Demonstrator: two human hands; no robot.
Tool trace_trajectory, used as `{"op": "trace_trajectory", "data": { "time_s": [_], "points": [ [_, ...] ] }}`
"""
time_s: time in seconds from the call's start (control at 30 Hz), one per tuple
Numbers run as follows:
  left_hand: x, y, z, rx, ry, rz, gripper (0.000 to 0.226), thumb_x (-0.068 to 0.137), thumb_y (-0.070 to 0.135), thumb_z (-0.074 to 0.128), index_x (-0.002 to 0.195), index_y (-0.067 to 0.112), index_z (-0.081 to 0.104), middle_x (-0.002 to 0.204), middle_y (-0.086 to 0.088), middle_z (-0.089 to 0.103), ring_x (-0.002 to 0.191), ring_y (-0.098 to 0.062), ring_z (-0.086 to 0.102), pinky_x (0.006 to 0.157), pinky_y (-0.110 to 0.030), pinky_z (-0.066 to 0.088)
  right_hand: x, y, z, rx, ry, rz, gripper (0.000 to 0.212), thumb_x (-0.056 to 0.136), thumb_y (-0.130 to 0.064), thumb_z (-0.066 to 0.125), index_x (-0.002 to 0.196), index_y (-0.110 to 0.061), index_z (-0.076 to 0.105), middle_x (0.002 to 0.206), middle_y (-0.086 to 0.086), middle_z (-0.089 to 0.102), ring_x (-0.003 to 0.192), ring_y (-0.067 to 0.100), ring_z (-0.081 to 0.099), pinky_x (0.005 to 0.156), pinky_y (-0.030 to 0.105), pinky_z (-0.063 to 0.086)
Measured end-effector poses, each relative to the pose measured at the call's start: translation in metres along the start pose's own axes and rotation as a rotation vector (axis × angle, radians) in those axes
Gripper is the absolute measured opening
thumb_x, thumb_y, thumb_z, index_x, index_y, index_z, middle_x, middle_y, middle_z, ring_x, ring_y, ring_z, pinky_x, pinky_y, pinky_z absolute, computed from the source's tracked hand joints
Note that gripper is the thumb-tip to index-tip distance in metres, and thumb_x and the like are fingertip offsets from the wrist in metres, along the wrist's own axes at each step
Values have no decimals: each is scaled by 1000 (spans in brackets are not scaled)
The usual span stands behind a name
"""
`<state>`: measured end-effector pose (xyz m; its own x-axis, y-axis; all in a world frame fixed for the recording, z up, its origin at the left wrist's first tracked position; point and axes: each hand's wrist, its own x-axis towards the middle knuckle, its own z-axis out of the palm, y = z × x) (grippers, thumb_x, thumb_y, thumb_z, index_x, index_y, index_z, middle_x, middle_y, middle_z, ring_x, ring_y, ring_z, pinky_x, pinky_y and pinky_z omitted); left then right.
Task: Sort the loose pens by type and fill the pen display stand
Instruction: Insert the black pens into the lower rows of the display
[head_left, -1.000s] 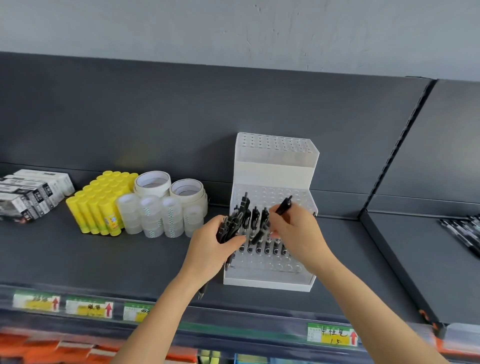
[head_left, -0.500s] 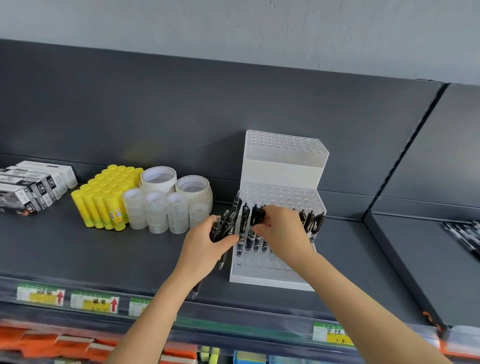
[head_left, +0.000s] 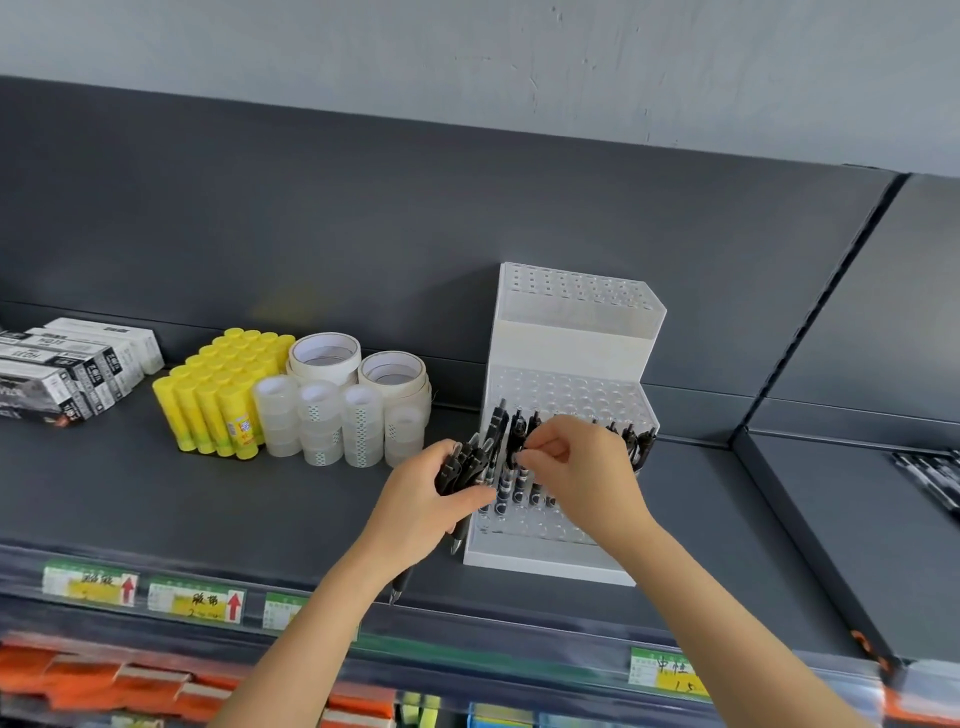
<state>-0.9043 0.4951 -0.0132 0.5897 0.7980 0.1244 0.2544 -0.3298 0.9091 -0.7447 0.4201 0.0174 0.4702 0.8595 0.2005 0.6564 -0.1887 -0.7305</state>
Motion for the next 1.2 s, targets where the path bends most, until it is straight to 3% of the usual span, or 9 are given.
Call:
{"op": "trace_trajectory", "data": {
  "time_s": [0.13,0.27,0.37,0.57,0.8,0.9,1.0,1.1,1.2],
  "points": [
    [3,9,13,27,-98,33,16,80,20,74,83,19,59,55,9,56,44,-4,47,47,-16,37,-5,-3,-7,398,-96,147,6,88,-9,62,92,-8,67,82,9,71,72,12,67,65,28,59],
    [5,11,20,20,-131,16,18,80,20,74,90,15,61,57,6,57,45,-8,48,46,-17,38,-7,3,-13,522,-101,194,18,90,-12,62,90,6,66,86,22,68,76,18,66,75,33,59],
    [5,10,22,-4,-116,0,17,80,20,75,88,20,61,57,13,60,44,-3,47,45,-16,37,-8,6,-17,562,10,193,12,88,-13,64,85,-4,70,80,14,71,71,21,67,76,38,59],
    [5,4,15,40,-62,9,16,85,24,70,86,27,55,54,26,57,47,6,49,48,-14,34,-4,3,-29,397,268,74,5,88,-17,65,86,-18,69,75,-4,71,73,12,70,68,21,53],
    [5,1,11,12,-54,0,12,92,29,62,93,22,52,45,9,51,39,-2,40,46,-14,34,2,12,-8,233,214,53,11,87,-22,67,96,-15,71,78,-2,71,75,15,67,68,22,51],
    [4,0,8,-31,-55,-7,13,95,30,55,89,34,45,48,4,47,39,-4,38,44,-15,35,4,18,-1,114,172,38,10,88,-22,66,90,-13,71,68,-4,66,60,10,57,57,18,45],
    [3,-4,6,-18,-54,-12,7,97,32,51,95,26,48,48,4,47,40,-5,39,45,-15,36,5,21,6,60,136,36,13,89,-22,65,84,-10,68,59,-9,55,52,3,45,56,18,37],
    [3,-10,5,-31,-43,-36,9,99,31,48,96,22,50,50,4,50,45,-7,41,51,-17,39,6,20,8,33,136,14,13,90,-21,64,85,-10,68,63,-8,58,57,4,50,56,14,38],
    [3,-16,5,-90,-37,-82,8,100,28,46,103,22,51,57,4,52,50,-9,45,60,-24,42,6,18,6,-61,113,-22,20,91,-19,61,75,-8,64,61,-2,59,55,14,51,56,22,43]
  ]
}}
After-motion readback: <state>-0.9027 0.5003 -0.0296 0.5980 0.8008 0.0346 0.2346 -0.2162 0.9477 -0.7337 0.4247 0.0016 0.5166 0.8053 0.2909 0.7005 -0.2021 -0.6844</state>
